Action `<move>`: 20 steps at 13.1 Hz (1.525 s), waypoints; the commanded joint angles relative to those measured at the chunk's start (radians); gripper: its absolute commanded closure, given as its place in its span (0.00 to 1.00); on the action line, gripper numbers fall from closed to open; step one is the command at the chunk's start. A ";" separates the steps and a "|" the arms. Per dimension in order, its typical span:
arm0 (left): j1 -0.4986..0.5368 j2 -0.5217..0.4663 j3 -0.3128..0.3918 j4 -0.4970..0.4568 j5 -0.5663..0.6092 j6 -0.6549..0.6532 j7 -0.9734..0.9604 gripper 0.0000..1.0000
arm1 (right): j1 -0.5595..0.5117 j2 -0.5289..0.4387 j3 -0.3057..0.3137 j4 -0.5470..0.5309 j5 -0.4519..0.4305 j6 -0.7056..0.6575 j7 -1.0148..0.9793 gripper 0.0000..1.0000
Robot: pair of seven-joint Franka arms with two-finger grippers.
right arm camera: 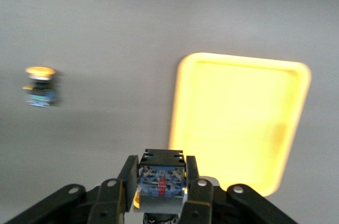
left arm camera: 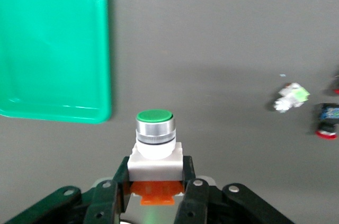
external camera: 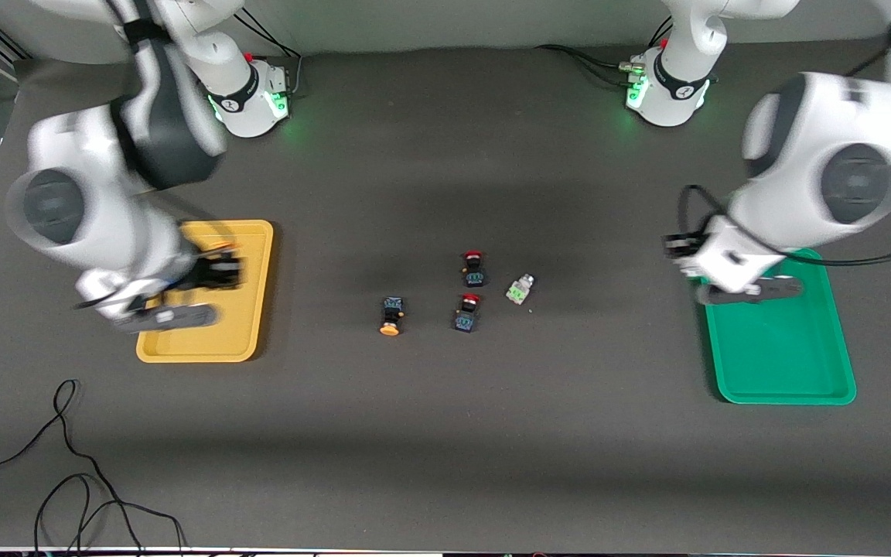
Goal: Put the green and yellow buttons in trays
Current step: 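Carry the orange button to the yellow tray while the left gripper carries green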
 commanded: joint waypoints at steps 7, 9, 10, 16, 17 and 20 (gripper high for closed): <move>0.296 0.096 -0.011 -0.140 0.084 0.237 0.445 1.00 | -0.063 0.116 -0.224 -0.356 0.153 0.515 -0.485 0.74; 0.329 0.124 -0.009 -0.209 0.099 0.375 0.483 1.00 | -0.075 0.206 -0.224 -0.351 0.233 0.591 -0.550 0.74; 0.348 0.147 -0.011 -0.232 0.130 0.442 0.486 1.00 | -0.075 0.245 -0.224 -0.351 0.270 0.613 -0.556 0.74; 0.426 0.234 -0.009 -0.330 0.139 0.722 0.586 1.00 | -0.069 0.306 -0.213 -0.350 0.350 0.617 -0.544 0.08; 0.429 0.248 -0.009 -0.346 0.139 0.760 0.592 1.00 | -0.068 0.294 -0.215 -0.348 0.350 0.604 -0.543 0.00; 0.440 0.285 -0.009 -0.380 0.139 0.863 0.600 1.00 | -0.057 0.221 -0.229 -0.249 0.320 0.390 -0.495 0.00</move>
